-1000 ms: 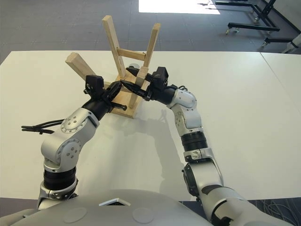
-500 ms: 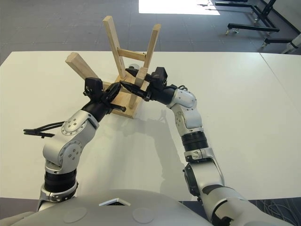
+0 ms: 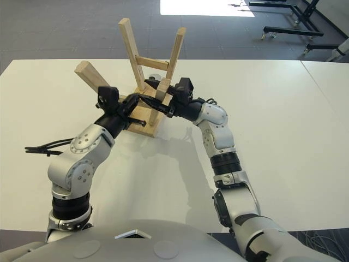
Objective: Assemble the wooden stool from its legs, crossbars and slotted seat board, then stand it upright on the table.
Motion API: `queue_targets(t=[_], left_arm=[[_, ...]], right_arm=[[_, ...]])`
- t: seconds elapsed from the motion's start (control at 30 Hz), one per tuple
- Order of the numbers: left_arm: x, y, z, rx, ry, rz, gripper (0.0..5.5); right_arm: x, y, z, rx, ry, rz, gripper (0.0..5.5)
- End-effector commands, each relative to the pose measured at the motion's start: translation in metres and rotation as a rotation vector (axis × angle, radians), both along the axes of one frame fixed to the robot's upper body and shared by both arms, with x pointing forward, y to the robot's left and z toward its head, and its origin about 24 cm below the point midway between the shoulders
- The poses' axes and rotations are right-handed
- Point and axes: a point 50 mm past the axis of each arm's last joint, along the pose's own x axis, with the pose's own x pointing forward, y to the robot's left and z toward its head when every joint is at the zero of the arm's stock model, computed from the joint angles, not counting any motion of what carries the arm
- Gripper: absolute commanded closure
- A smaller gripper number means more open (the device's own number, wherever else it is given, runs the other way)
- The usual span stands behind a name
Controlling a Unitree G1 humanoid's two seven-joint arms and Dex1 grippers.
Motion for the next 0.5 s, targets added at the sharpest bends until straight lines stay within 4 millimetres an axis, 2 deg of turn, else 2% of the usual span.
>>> queue_targets(t=[0.03,0.2,0.5], left_arm=[[-0.011,0.005,-0.044,0.057,0.150,0.011,5.48],[-0.011,0.007,-0.048,0.052,0.143,0.019,5.48],[-0.003,0.013,-0.028,0.041,0.072,0.044,5.48]], right_arm=[[-0.002,0.005,-0.011,-0.089,0.067,0.029,3.45],[-0.003,0.007,-0.013,-0.157,0.111,0.036,3.45],[-0.002,0.006,-0.014,-0.177,0.161,0.024,3.45]])
